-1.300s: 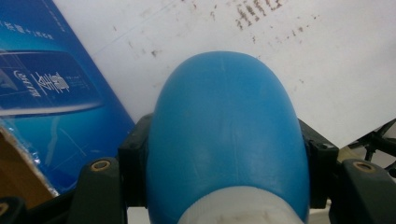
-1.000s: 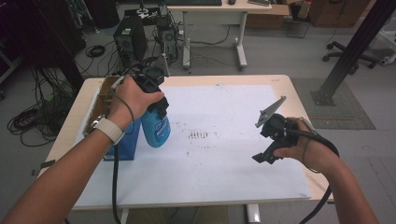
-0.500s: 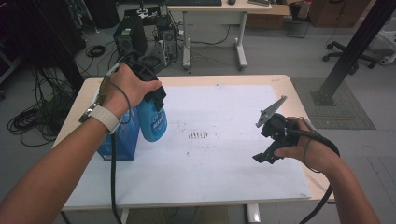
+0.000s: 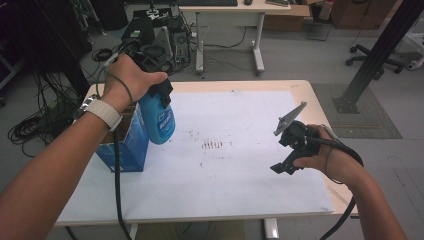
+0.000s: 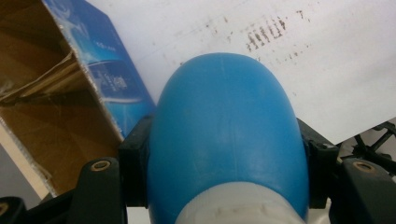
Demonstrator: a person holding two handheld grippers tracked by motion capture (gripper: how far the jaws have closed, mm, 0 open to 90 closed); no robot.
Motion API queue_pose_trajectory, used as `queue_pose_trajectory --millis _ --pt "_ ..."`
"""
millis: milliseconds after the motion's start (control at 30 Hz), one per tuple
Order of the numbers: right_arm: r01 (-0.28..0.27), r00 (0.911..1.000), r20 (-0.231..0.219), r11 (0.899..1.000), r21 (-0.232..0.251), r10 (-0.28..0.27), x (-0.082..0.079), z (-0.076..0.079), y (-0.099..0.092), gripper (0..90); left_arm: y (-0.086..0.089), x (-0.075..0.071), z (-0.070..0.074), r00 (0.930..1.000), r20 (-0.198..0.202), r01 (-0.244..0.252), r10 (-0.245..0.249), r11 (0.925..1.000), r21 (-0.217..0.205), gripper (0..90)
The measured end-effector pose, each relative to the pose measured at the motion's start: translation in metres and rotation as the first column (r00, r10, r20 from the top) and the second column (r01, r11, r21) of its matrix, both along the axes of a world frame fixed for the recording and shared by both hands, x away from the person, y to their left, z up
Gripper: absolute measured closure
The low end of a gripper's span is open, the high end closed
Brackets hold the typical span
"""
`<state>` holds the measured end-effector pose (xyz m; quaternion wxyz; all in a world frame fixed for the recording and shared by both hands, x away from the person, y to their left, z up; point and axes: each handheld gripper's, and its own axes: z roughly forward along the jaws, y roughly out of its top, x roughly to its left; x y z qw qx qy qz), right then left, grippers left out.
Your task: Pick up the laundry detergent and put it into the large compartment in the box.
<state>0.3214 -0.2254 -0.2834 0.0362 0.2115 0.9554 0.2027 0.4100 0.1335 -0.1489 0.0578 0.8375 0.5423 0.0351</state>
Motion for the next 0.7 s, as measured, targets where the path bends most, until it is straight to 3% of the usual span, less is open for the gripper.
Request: queue_pose_trajectory --millis 700 --pt "-0.008 1.0000 -0.001 1.000 -0.001 0.008 0.003 -0.001 0.004 9.4 0.025 0.006 0.031 0.9950 0.033 -0.094 0.094 0.9955 -0.012 37.2"
